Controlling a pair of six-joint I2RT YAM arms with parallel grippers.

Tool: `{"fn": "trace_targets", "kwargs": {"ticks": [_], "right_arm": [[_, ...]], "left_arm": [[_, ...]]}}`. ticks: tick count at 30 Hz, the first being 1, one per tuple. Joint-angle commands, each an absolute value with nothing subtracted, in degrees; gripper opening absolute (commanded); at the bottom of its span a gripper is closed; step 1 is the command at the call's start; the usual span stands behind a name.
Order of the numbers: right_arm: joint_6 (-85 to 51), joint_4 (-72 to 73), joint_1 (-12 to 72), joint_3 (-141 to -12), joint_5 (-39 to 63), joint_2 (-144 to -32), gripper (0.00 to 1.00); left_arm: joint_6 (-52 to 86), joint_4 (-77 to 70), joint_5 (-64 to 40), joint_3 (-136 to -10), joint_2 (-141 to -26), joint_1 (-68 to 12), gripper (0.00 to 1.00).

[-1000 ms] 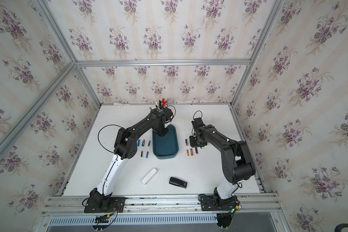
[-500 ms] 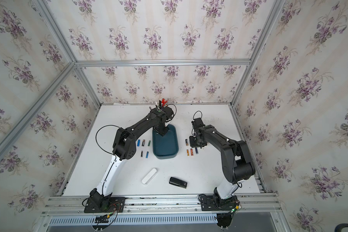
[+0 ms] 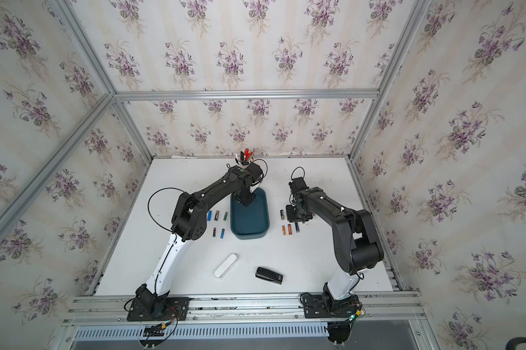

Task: Take the batteries out of the storage box
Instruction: Pick up the battery from the storage box.

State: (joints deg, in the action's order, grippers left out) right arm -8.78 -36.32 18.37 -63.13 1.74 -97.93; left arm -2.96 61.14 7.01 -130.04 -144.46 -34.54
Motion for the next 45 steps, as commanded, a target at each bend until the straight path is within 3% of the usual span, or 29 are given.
{"fn": "trace_targets", "kwargs": {"ticks": [1,10,39,45], "right_arm": [[-8.26,-37.56,18.46,-64.0,0.7,-98.24,0.39],[-8.0,-37.23,18.46,-65.04,0.97,-98.7,0.38],[-7.29,-32.82,18.46,-62.93,3.82,-97.35,0.38],[-7.59,-32.53,18.46,-63.03,4.45,-97.05,0.37]], "left_arm": [[-3.64,61.48,5.04,-130.22,-145.22,-34.45,0.52],[-0.24,66.68,2.52,-131.76,-145.74,-34.12,0.35],[9.7,70.12,0.72,-135.2,-149.33,-33.91,0.28],[10.23,70.26,0.59,-135.13,-148.73,-33.91,0.18]]}}
